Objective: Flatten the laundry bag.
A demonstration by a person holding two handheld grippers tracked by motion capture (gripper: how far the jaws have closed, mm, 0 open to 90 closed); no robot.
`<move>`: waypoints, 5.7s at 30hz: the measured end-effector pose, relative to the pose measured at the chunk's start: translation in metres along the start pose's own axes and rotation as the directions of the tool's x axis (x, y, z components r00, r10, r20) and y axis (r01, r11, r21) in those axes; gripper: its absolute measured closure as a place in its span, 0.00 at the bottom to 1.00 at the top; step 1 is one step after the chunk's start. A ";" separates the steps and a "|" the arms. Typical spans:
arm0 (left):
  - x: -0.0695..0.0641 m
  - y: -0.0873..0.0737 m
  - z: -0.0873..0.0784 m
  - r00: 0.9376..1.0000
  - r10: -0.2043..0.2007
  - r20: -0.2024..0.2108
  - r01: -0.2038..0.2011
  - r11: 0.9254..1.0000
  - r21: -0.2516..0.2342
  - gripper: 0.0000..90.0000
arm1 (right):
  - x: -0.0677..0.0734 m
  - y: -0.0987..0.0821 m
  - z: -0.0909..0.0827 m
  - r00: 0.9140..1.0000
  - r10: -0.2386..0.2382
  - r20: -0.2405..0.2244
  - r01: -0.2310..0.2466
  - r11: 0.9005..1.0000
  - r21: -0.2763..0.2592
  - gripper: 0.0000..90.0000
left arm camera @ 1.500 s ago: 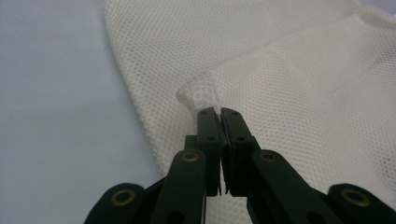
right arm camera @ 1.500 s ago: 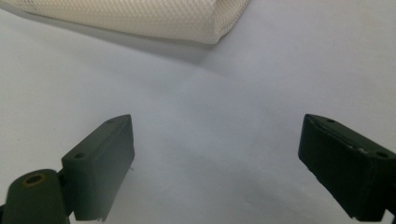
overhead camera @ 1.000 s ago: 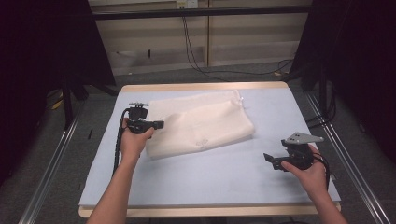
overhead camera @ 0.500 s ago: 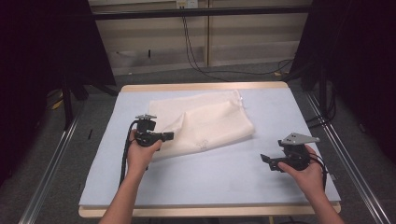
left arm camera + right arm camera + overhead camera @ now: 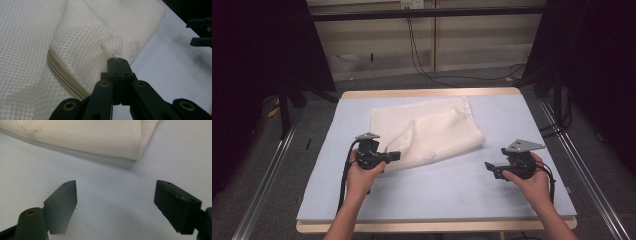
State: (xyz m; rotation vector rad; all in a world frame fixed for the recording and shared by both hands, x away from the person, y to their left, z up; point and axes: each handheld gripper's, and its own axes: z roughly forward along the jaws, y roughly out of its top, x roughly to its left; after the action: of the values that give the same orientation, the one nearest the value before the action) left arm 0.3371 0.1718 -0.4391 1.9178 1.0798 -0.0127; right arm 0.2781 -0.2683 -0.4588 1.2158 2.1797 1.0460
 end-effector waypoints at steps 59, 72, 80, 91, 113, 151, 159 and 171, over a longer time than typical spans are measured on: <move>-0.012 -0.053 0.008 0.992 0.030 0.122 -0.055 0.977 0.205 0.99 | 0.018 0.060 0.052 0.996 0.036 -0.083 -0.041 0.997 -0.059 0.35; -0.014 -0.053 0.004 0.991 0.042 0.129 -0.069 0.975 0.213 0.99 | 0.073 0.076 0.085 0.972 -0.009 -0.233 0.002 1.000 -0.031 0.34; -0.015 -0.052 0.001 0.989 0.046 0.140 -0.077 0.971 0.227 0.99 | 0.096 0.093 0.103 0.963 -0.028 -0.268 0.029 1.000 -0.001 0.39; -0.015 -0.053 0.002 0.987 0.049 0.152 -0.086 0.965 0.247 0.99 | 0.101 0.098 0.119 0.941 0.040 -0.335 -0.026 0.999 0.045 0.84; -0.012 -0.024 -0.029 0.993 0.025 0.117 -0.033 0.997 0.064 0.61 | 0.093 0.069 0.085 0.925 -0.018 -0.380 0.033 0.999 0.033 0.99; 0.017 -0.025 -0.013 1.000 0.010 -0.029 -0.009 1.000 0.025 0.59 | 0.088 0.063 0.117 0.974 -0.047 -0.223 0.060 0.997 0.052 0.99; 0.015 -0.022 -0.014 0.999 0.005 -0.033 -0.005 1.000 0.006 0.61 | 0.088 0.057 0.106 0.966 -0.016 -0.257 0.030 0.998 0.054 0.99; 0.007 -0.018 0.001 1.000 0.030 -0.006 -0.030 0.999 0.016 0.62 | 0.095 0.034 0.072 0.945 -0.012 -0.327 0.028 0.999 0.043 0.99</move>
State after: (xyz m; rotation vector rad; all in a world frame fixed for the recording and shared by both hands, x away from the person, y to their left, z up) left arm 0.3295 0.1797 -0.4554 1.9494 1.0582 0.0009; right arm 0.2945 -0.1470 -0.4773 1.1006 2.4710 1.2709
